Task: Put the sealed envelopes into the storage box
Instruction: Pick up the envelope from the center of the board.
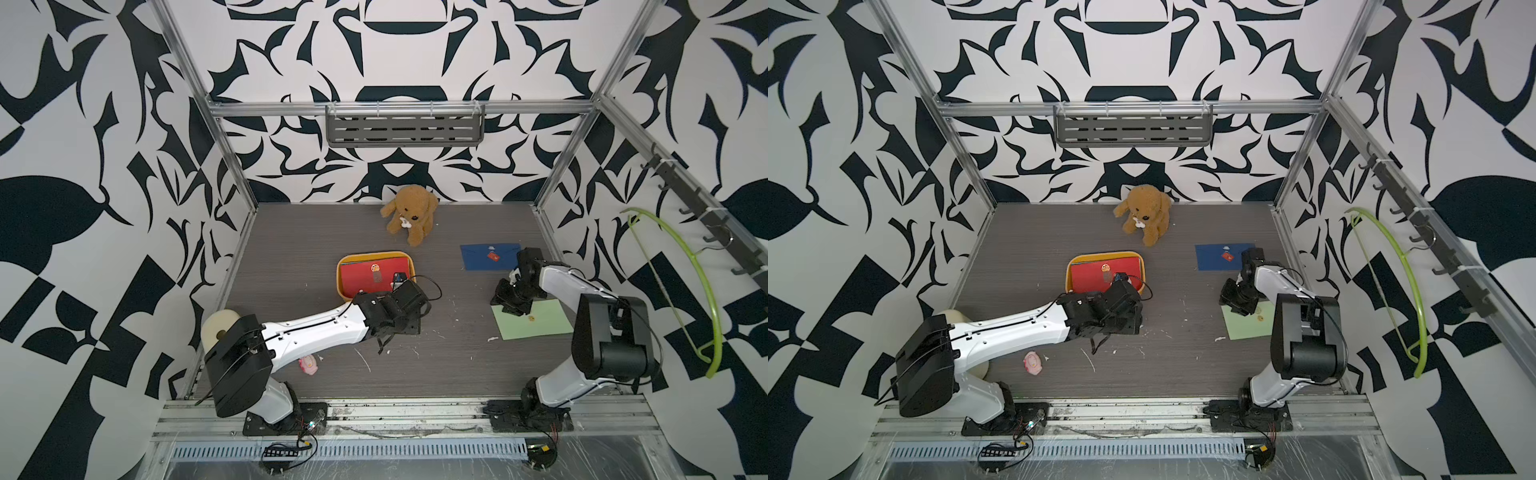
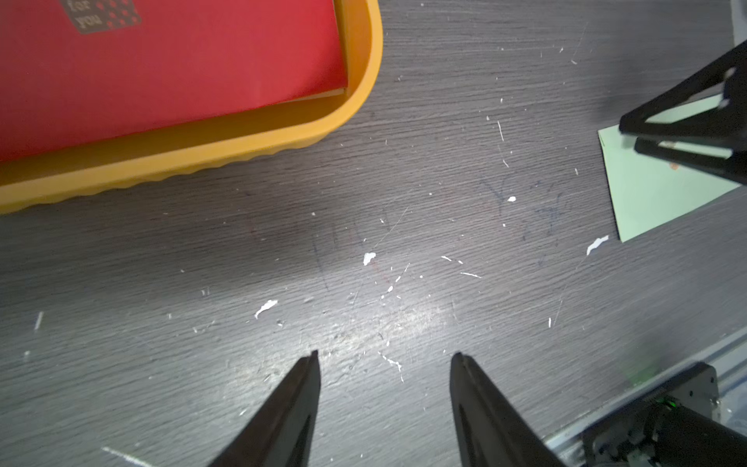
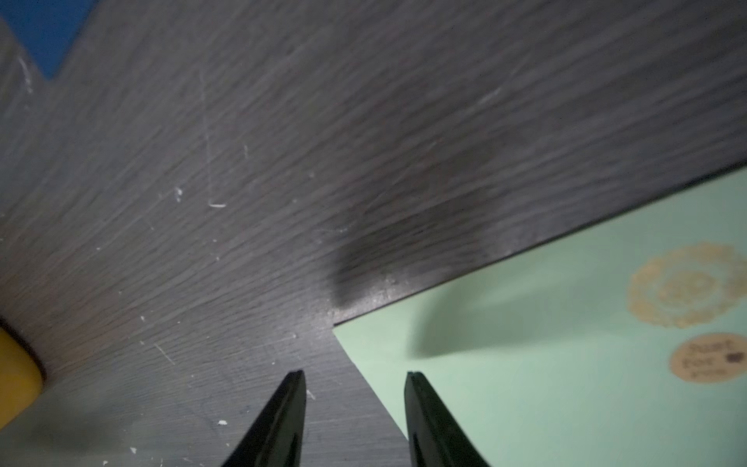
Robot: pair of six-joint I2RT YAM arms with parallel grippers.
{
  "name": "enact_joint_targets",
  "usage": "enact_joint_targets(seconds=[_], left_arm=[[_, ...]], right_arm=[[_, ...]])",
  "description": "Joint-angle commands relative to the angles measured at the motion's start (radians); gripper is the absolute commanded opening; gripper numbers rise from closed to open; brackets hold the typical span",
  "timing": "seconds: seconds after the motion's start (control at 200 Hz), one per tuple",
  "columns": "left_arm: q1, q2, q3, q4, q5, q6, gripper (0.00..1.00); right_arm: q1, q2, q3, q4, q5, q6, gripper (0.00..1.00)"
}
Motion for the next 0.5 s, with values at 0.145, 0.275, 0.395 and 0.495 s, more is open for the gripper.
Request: enact_joint_targets(seconds=[0.145,0.275,0.395,0.495], left_arm=[[-0.003,-0.021,0.004,-0.002,-0.038,0.012,0.58],[0.001,-0.032,-0.008,0.009,-0.041,0.013,0.58],[0.018,-0.036,-0.012,-0.002,-0.03,0.017,0.59],[0.032,-0.043,-0.028,0.008,-0.002,0.014,0.58]], right_arm=[[0.01,-0.006,-0.052,0.025,-0.073,0.003,0.46],[0.072,-0.007,-0.084,0.058,-0.1,0.034,0.46],[0.181,-0.007,-0.094,0.103,-0.108,0.102,0.46],[0.294,0.018,-0.092,0.158,-0.113,0.181,0.46]])
